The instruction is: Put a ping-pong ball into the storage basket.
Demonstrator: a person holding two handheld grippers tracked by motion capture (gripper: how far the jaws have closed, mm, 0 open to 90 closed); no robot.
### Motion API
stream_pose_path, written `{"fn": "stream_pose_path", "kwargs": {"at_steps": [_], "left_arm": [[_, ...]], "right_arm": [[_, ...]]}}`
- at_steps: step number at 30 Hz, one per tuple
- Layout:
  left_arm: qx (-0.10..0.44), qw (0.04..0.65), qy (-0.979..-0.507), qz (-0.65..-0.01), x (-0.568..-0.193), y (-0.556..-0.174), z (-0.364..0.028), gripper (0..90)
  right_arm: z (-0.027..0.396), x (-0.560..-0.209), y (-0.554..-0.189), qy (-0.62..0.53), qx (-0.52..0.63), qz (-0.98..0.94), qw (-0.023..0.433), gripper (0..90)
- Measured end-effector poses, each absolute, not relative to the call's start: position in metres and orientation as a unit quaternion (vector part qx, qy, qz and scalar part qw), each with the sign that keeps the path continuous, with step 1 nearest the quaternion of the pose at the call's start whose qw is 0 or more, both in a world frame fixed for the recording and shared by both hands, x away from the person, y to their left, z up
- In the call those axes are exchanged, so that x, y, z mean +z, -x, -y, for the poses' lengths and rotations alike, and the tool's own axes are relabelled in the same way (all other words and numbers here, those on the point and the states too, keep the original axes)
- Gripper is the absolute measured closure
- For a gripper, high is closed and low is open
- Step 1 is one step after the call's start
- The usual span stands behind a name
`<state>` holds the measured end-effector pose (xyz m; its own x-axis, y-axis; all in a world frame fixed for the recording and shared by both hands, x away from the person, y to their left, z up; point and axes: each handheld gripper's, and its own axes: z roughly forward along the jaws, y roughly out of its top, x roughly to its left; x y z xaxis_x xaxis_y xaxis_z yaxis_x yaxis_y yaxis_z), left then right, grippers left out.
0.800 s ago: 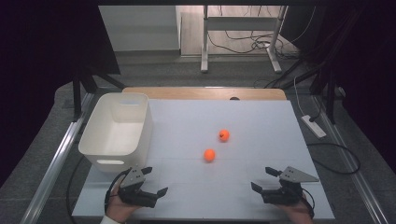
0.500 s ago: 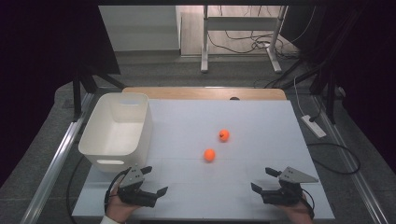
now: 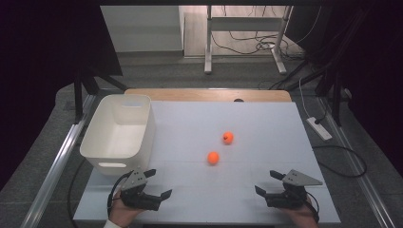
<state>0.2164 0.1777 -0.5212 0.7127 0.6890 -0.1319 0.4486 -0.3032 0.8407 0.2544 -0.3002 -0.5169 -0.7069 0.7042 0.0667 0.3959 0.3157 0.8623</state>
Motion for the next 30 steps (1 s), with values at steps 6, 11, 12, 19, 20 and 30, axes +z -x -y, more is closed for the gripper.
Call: {"fn": "stream_pose_path", "kwargs": {"at_steps": [6, 11, 12, 19, 20, 30], "left_arm": [[0.129, 0.472, -0.794, -0.361, -0.519, -0.220, -0.174, 5.6], [0.130, 0.460, -0.799, -0.364, -0.519, -0.221, -0.167, 5.6], [0.130, 0.459, -0.800, -0.365, -0.519, -0.221, -0.167, 5.6], [0.133, 0.450, -0.805, -0.363, -0.511, -0.224, -0.159, 5.7], [0.133, 0.450, -0.805, -0.363, -0.510, -0.224, -0.158, 5.7], [0.135, 0.450, -0.812, -0.346, -0.496, -0.232, -0.149, 5.8]], "right_arm": [[0.301, -0.517, -0.255, -0.345, 0.475, -0.793, 0.161, 13.9], [0.301, -0.517, -0.256, -0.341, 0.477, -0.794, 0.160, 14.0], [0.301, -0.517, -0.256, -0.339, 0.478, -0.794, 0.159, 14.0], [0.299, -0.516, -0.258, -0.341, 0.482, -0.792, 0.156, 14.1], [0.299, -0.516, -0.259, -0.341, 0.481, -0.792, 0.156, 14.1], [0.298, -0.516, -0.257, -0.347, 0.477, -0.791, 0.161, 14.1]]}}
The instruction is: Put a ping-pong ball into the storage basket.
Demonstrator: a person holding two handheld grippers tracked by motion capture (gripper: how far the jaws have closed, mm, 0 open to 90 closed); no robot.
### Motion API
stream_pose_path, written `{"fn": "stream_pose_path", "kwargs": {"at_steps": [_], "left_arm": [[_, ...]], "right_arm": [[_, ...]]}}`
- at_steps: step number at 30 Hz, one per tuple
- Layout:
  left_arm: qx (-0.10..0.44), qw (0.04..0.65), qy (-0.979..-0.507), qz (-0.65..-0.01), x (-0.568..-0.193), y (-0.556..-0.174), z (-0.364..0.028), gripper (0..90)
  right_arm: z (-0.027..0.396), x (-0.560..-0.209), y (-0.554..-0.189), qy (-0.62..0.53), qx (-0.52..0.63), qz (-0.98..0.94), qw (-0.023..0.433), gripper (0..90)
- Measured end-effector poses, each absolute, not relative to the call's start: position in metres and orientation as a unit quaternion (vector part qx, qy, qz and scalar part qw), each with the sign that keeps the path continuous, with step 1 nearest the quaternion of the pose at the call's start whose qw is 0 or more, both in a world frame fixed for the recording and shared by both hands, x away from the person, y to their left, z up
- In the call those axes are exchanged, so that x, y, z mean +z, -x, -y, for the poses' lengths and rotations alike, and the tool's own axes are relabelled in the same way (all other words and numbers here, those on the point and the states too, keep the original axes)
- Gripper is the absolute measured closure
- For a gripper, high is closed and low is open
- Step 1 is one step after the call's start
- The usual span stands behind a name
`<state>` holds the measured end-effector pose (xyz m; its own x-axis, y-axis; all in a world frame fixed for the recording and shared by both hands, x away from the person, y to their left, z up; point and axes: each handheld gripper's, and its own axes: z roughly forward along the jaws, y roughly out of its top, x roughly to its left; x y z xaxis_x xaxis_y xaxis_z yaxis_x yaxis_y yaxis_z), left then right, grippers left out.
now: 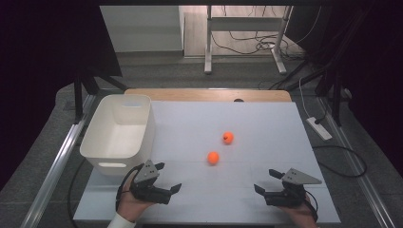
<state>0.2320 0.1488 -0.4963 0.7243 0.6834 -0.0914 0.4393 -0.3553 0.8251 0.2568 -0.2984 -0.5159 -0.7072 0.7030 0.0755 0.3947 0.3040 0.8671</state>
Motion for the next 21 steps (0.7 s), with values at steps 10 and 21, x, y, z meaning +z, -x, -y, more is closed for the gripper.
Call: {"fn": "stream_pose_path", "kwargs": {"at_steps": [10, 21], "left_arm": [[0.126, 0.450, -0.818, -0.336, -0.493, -0.242, -0.136, 5.8], [0.119, 0.453, -0.818, -0.333, -0.487, -0.250, -0.127, 5.9]], "right_arm": [[0.298, -0.516, -0.257, -0.346, 0.477, -0.791, 0.161, 14.1], [0.298, -0.516, -0.257, -0.346, 0.479, -0.790, 0.164, 14.1]]}}
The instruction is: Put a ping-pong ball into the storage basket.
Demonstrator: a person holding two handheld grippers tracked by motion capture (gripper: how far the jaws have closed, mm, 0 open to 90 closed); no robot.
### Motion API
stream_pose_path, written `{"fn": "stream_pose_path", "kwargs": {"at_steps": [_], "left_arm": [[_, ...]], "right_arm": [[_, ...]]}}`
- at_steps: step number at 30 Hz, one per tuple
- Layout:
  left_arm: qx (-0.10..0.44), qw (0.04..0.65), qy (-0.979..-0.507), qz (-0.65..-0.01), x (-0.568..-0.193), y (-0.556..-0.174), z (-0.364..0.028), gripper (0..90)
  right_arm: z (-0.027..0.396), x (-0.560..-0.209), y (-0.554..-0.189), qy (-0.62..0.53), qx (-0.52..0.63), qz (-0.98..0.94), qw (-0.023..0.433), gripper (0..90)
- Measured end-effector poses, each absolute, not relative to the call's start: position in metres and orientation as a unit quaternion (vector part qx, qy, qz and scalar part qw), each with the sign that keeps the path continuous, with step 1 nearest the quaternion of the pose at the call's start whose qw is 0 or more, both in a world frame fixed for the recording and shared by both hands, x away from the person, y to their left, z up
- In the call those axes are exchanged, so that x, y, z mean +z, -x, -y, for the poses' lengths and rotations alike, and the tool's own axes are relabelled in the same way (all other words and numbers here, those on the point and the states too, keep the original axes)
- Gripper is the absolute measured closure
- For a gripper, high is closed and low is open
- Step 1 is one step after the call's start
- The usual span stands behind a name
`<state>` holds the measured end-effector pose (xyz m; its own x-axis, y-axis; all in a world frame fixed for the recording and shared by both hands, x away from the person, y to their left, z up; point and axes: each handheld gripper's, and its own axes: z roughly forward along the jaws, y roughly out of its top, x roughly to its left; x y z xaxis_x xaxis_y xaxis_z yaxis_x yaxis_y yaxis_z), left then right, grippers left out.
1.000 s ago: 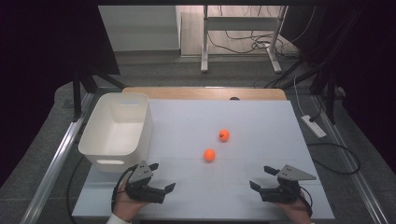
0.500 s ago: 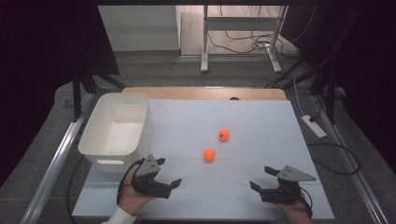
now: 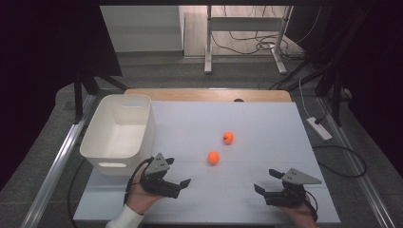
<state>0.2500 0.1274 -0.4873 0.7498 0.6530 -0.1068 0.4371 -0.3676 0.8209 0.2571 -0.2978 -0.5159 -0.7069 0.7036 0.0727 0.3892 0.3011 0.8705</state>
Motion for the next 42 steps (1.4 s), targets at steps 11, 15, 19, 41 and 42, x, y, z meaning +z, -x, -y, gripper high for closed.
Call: {"fn": "stream_pose_path", "kwargs": {"at_steps": [11, 15, 19, 41, 42], "left_arm": [[0.123, 0.457, -0.819, -0.325, -0.482, -0.257, -0.119, 6.1], [0.121, 0.457, -0.820, -0.323, -0.481, -0.259, -0.115, 6.1], [0.119, 0.455, -0.823, -0.318, -0.478, -0.263, -0.111, 6.1], [0.111, 0.451, -0.831, -0.306, -0.469, -0.281, -0.090, 6.2], [0.111, 0.450, -0.832, -0.305, -0.469, -0.282, -0.088, 6.2]], "right_arm": [[0.297, -0.515, -0.256, -0.342, 0.482, -0.789, 0.167, 14.4], [0.297, -0.515, -0.257, -0.343, 0.482, -0.789, 0.167, 14.4], [0.297, -0.515, -0.257, -0.343, 0.481, -0.789, 0.169, 14.4], [0.298, -0.516, -0.257, -0.344, 0.478, -0.790, 0.170, 14.4], [0.298, -0.516, -0.257, -0.344, 0.478, -0.790, 0.171, 14.4]]}}
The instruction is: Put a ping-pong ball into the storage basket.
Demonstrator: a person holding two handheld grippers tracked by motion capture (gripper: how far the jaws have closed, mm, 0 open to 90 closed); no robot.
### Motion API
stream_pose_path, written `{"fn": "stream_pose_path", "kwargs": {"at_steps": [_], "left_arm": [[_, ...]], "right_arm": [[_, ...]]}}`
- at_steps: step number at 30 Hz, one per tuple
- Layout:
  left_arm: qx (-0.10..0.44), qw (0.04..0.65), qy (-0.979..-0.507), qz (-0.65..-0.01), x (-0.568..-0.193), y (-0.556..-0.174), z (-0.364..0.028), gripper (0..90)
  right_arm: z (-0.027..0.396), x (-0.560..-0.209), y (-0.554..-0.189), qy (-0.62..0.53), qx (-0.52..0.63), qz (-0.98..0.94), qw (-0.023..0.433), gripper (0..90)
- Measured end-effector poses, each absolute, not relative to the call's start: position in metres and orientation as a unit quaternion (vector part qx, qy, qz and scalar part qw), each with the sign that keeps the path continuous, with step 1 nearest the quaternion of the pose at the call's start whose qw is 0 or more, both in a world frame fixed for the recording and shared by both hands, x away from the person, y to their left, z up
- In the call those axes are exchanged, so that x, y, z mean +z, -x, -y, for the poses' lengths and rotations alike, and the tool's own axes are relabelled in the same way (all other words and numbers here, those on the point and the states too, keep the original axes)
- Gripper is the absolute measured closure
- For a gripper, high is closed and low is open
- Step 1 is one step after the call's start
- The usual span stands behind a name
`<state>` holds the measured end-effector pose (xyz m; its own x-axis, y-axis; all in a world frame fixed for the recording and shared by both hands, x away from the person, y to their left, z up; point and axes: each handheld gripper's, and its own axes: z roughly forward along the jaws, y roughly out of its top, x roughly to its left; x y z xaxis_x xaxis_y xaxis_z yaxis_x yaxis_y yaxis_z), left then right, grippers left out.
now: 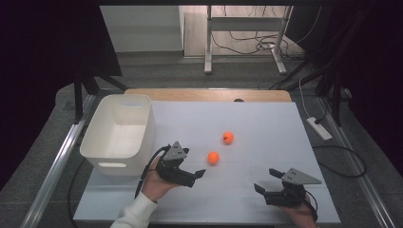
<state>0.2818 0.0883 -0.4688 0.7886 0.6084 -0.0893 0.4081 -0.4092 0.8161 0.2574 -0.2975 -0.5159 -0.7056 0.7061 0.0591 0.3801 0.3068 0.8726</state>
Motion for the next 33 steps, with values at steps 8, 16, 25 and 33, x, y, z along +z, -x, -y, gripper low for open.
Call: {"fn": "stream_pose_path", "kwargs": {"at_steps": [8, 16, 25, 33], "left_arm": [[0.108, 0.443, -0.837, -0.303, -0.469, -0.290, -0.080, 6.4], [0.105, 0.435, -0.841, -0.303, -0.469, -0.300, -0.069, 6.6], [0.101, 0.425, -0.845, -0.308, -0.474, -0.311, -0.065, 6.9], [0.101, 0.417, -0.849, -0.308, -0.476, -0.319, -0.060, 7.1]], "right_arm": [[0.297, -0.516, -0.258, -0.342, 0.476, -0.792, 0.172, 14.4], [0.297, -0.516, -0.258, -0.341, 0.475, -0.793, 0.174, 14.4], [0.297, -0.516, -0.258, -0.341, 0.474, -0.793, 0.175, 14.5], [0.297, -0.516, -0.258, -0.340, 0.473, -0.793, 0.175, 14.5]]}}
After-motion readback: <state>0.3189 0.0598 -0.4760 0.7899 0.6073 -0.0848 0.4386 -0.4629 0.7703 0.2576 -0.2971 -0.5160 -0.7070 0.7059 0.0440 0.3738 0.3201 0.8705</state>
